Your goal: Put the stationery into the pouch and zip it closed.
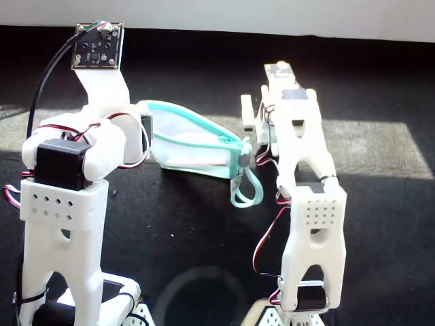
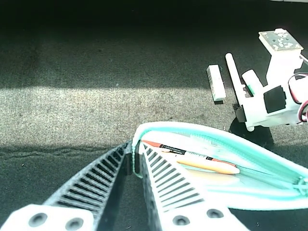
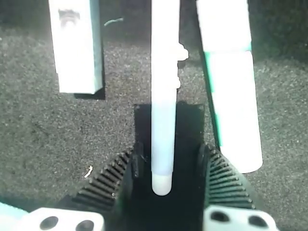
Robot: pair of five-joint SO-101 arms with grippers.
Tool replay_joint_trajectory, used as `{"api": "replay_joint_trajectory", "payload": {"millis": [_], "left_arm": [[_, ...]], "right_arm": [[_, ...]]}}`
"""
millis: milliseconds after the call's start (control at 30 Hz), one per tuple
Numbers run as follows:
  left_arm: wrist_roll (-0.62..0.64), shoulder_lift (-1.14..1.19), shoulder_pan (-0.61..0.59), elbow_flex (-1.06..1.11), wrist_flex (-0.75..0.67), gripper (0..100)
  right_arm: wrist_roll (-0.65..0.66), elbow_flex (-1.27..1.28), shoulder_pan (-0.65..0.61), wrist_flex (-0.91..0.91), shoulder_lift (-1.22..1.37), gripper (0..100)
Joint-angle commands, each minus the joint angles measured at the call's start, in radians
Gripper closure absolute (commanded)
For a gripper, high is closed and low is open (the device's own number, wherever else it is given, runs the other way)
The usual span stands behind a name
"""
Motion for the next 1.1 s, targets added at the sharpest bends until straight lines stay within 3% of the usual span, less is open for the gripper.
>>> {"api": "replay_joint_trajectory", "payload": {"millis": [0, 67, 233, 433, 567, 833, 1067], "left_arm": [[-0.006, 0.005, -0.010, 0.004, 0.000, 99], [-0.006, 0.005, -0.025, 0.004, -0.002, 99], [-0.008, 0.005, -0.085, 0.004, -0.005, 99], [-0.008, 0.005, -0.101, 0.004, 0.002, 99], [-0.008, 0.005, -0.102, 0.004, 0.002, 99], [-0.008, 0.005, -0.102, 0.004, 0.002, 99], [-0.008, 0.005, -0.096, 0.004, -0.005, 99]], "right_arm": [[0.014, -0.105, 0.010, 0.022, 0.065, 90.6], [0.015, -0.137, 0.015, 0.036, 0.102, 99.5], [0.015, -0.239, 0.027, 0.160, 0.114, 99.3], [0.015, -0.481, 0.031, 0.446, 0.077, 99.3], [0.008, -0.447, 0.064, 0.444, -0.036, 99.3], [0.037, 0.203, 0.082, 0.392, -0.538, 99.3], [0.143, 1.030, 0.084, -0.010, -0.989, 99.3]]}}
